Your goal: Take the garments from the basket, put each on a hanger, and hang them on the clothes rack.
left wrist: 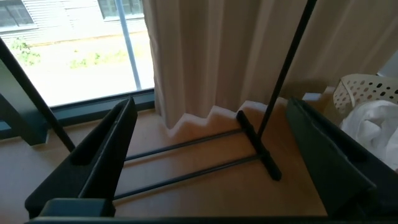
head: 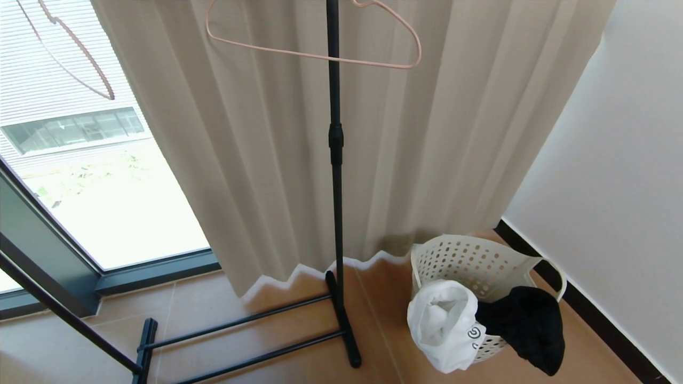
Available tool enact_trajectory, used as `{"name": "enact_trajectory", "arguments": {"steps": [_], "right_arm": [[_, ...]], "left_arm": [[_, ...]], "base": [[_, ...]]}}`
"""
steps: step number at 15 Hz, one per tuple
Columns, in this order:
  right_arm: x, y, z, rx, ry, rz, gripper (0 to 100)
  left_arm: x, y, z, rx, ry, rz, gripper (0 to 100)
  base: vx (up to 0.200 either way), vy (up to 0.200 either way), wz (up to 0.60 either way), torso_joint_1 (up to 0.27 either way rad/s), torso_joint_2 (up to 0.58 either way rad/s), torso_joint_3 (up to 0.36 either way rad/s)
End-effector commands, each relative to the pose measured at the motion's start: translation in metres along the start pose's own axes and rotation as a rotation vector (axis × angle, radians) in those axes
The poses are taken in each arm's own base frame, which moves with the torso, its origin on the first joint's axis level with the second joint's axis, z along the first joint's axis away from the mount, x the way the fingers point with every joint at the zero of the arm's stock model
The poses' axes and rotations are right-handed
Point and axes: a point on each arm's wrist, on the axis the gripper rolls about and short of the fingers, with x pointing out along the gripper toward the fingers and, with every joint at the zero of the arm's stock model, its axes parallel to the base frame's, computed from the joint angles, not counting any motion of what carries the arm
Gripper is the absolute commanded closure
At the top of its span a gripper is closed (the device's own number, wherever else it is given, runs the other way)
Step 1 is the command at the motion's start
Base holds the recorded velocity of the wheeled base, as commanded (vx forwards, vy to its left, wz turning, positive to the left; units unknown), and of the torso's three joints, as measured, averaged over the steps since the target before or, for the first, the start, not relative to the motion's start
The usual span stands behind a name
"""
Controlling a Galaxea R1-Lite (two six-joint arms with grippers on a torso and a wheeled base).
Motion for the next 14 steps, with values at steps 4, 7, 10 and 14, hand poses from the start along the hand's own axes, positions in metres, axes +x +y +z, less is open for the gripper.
{"name": "enact_trajectory", "arguments": {"steps": [4,7,10,14], "right_arm": [[0.0,0.0,0.0,0.0,0.0,0.0,0],[0.0,0.0,0.0,0.0,0.0,0.0,0],[0.0,0.0,0.0,0.0,0.0,0.0,0],[0.0,0.0,0.0,-0.005,0.0,0.0,0]], "left_arm": [[0.0001,0.0,0.0001,-0.003,0.0,0.0,0],[0.0001,0.0,0.0001,-0.003,0.0,0.0,0],[0.0001,0.0,0.0001,-0.003,0.0,0.0,0],[0.0001,0.0,0.0001,-0.003,0.0,0.0,0]], "base": [[0.0,0.0,0.0,0.007,0.0,-0.204],[0.0,0.0,0.0,0.004,0.01,-0.198],[0.0,0.0,0.0,0.002,0.0,-0.194],[0.0,0.0,0.0,0.002,0.0,-0.199]]}}
